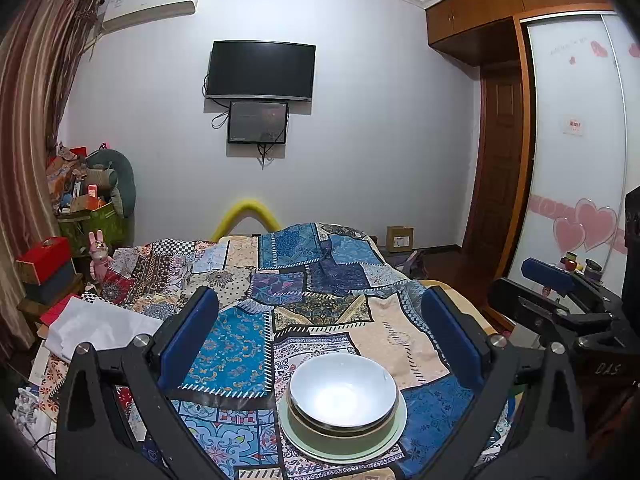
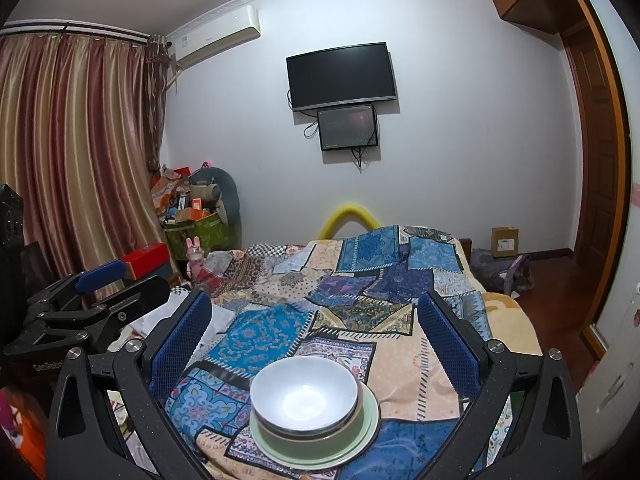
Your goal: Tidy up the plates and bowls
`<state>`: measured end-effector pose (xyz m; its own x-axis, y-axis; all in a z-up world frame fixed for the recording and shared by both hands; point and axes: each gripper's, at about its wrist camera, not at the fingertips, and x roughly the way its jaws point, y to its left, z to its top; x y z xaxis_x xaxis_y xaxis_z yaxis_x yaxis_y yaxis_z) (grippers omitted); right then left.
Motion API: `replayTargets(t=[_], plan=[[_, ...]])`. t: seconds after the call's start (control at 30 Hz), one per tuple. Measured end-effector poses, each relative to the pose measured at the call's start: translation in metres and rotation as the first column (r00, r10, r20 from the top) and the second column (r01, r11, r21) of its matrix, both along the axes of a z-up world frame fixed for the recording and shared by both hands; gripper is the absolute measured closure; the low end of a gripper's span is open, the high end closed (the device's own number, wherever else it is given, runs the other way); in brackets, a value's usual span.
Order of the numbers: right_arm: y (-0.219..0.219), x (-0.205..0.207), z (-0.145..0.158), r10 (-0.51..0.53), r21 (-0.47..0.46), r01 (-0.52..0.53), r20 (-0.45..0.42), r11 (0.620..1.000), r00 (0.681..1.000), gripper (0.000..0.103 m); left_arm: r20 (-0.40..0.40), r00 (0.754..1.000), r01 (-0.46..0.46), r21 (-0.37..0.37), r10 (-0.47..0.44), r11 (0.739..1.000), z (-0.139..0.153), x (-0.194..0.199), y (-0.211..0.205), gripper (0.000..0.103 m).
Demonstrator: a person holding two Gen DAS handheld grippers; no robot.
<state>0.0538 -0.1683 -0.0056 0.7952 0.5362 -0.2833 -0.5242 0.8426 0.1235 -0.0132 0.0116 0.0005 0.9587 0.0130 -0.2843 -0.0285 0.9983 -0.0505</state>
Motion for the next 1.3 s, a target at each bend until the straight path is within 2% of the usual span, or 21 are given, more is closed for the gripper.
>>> replayTargets(t=[1.3], plan=[[-0.0002,0.0028,-0.0043,-0.007,-0.003,0.007,-0.016,1.0,1.0,0.0,-0.014,1.0,0.016,-0.021,-0.016,1.0,-0.0054,0.0071,-0.0048,0.0]])
